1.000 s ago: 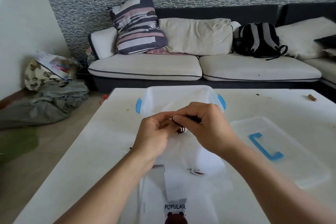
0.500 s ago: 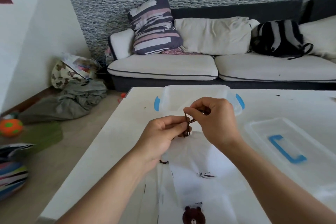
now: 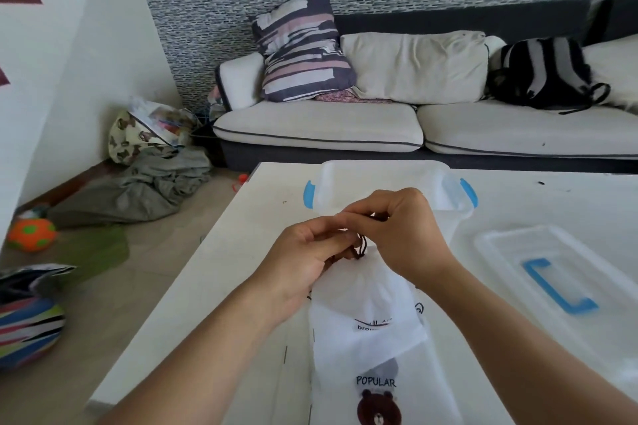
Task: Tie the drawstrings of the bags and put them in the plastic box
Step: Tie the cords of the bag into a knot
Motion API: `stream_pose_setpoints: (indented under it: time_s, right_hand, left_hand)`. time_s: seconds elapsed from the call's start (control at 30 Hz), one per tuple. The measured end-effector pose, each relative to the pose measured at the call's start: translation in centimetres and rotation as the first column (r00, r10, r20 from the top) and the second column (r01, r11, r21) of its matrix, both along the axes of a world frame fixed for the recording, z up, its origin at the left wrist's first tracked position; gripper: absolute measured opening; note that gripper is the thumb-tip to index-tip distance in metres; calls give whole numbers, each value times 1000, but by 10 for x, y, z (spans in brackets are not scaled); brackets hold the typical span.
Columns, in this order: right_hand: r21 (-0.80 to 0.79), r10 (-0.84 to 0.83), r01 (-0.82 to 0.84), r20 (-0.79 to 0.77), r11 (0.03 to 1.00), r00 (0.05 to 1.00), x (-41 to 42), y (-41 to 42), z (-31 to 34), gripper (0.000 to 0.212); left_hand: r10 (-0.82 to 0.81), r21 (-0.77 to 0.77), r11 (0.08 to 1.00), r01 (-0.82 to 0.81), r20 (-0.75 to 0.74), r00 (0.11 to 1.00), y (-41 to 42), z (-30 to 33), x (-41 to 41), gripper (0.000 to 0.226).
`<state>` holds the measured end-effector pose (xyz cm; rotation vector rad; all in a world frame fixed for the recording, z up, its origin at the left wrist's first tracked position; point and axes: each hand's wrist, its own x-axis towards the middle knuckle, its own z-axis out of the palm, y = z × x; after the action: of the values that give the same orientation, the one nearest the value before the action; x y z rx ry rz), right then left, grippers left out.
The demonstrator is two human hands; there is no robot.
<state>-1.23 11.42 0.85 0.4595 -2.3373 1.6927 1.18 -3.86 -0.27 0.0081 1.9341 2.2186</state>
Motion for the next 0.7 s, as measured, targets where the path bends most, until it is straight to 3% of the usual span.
stream_pose_setpoints:
  time_s: [0.23,0.4,0.7]
  right_hand:
    - [21,51,-52,47,998,998,-3,10,3,17]
    - [-62,82,-77,80,995,993,0,10,4,8]
    - [-150,64,-44,129,988,990,-2,8,1,6]
  left_hand:
    - [54,12,998,-54,34,998,0,1,-2,14]
    - [0,-50,999,0,-6,1000,1,3,1,14]
    - [71,26,997,-72,44,997,6,2,-2,18]
